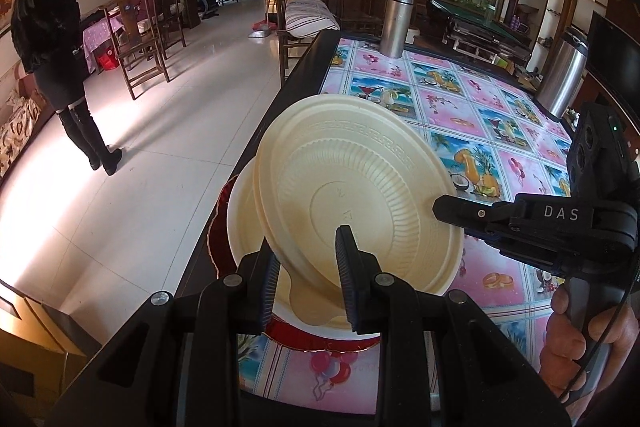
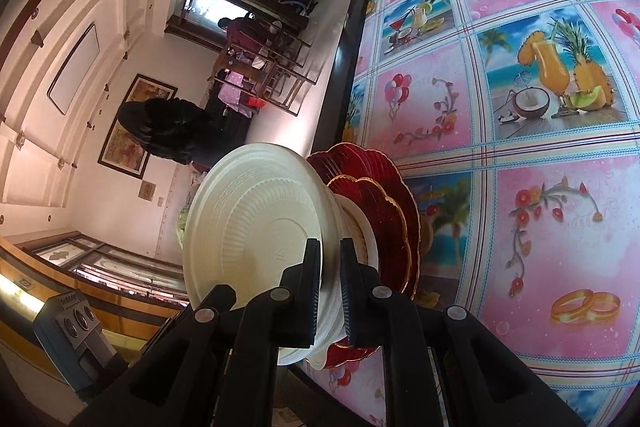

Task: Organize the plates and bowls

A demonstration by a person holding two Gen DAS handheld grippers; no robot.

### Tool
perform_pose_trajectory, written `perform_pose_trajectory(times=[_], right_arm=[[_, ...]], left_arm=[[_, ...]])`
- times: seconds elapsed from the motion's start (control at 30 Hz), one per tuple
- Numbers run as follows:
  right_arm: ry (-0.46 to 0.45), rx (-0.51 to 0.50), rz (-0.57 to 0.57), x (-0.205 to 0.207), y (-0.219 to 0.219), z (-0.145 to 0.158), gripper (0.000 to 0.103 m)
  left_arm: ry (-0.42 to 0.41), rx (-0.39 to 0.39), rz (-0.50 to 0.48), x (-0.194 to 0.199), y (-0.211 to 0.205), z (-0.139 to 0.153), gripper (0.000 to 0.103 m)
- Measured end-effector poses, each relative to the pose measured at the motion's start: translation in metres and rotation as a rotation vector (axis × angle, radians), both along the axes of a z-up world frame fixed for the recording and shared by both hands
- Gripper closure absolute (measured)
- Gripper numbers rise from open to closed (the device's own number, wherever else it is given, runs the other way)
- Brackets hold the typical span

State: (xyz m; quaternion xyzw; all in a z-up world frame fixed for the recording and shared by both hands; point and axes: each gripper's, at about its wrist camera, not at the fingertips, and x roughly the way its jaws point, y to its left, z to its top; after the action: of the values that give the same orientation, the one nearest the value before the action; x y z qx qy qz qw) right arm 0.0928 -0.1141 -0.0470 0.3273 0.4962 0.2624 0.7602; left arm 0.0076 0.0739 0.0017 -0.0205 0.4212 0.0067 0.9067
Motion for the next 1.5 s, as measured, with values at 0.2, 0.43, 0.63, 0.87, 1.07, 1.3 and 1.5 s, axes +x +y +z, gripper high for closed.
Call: perform_pose_trajectory(times=[0.2, 0.43, 0.63, 0.87, 1.07, 1.3, 1.5], right_arm=[[0.007, -0.005, -0.002, 0.002, 0.002, -0.002, 0.093], [-0.024, -0.039, 0.005, 0.001, 0.012, 0.006, 0.093], [-0.073, -0.094, 0.011, -0.005, 0.02, 0.015, 0.089], [-0.062, -0.085, 0.024, -0.007, 0.019, 0.017, 0.089], [-0.059, -0.094, 0.035, -0.009, 0.019, 0.014, 0.089], [-0.083, -0.113, 0.017, -0.014, 0.014, 0.02, 0.089], [-0.09, -0.114, 0.023, -0.018, 0.014, 0.022, 0.089]], left_arm=[[0.01, -0.007, 0.005, 0.005, 0.004, -0.004, 0.078], [0.019, -0.023, 0.018, 0.007, 0.013, -0.007, 0.078], [0.036, -0.056, 0.019, 0.007, 0.021, -0.006, 0.078], [0.039, -0.061, 0.009, 0.001, 0.021, -0.002, 0.077], [0.058, -0.041, -0.004, -0.004, 0.019, 0.0, 0.076], [0.028, 0.068, 0.0, -0.012, 0.01, 0.01, 0.06], [0.008, 0.152, 0.011, -0.02, 0.007, 0.015, 0.059]])
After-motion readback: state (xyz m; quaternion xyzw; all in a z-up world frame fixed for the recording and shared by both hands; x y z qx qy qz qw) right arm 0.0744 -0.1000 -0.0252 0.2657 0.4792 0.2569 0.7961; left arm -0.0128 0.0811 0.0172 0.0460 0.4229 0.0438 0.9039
